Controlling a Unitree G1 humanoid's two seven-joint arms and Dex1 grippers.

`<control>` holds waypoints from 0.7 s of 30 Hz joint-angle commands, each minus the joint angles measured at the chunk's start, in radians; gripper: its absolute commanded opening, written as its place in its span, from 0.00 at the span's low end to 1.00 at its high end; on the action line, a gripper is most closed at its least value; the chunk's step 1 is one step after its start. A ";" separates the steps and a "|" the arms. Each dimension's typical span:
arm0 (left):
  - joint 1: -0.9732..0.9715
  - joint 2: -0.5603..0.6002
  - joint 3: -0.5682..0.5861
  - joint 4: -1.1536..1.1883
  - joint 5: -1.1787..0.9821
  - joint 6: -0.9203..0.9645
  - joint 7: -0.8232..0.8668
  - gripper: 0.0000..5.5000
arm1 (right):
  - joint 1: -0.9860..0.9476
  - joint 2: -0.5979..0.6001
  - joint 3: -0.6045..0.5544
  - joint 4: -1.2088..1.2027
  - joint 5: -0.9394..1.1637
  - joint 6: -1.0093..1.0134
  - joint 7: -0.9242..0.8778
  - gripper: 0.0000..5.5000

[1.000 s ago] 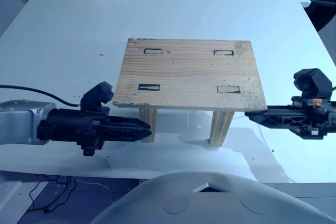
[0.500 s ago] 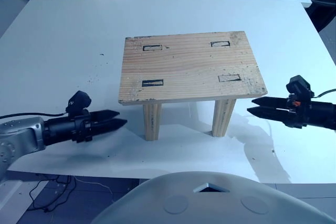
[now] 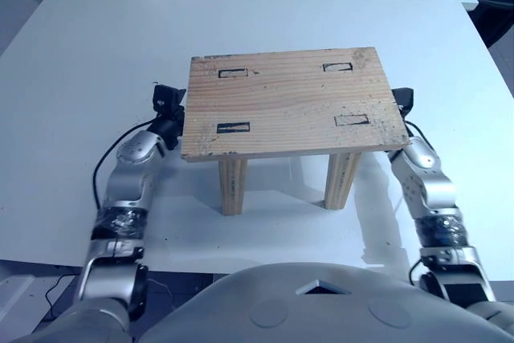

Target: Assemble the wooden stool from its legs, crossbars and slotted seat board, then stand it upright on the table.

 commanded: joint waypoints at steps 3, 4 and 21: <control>-0.102 -0.138 0.062 0.188 0.036 -0.152 0.091 0.54 | -0.095 0.059 -0.030 0.253 -0.161 -0.214 -0.113 0.45; -0.111 -0.153 0.067 0.206 0.048 -0.171 0.110 0.57 | -0.101 0.059 -0.029 0.277 -0.188 -0.244 -0.126 0.45; -0.147 -0.218 0.095 0.318 0.154 -0.353 0.170 0.68 | -0.215 0.102 -0.052 0.470 -0.272 -0.394 -0.115 0.45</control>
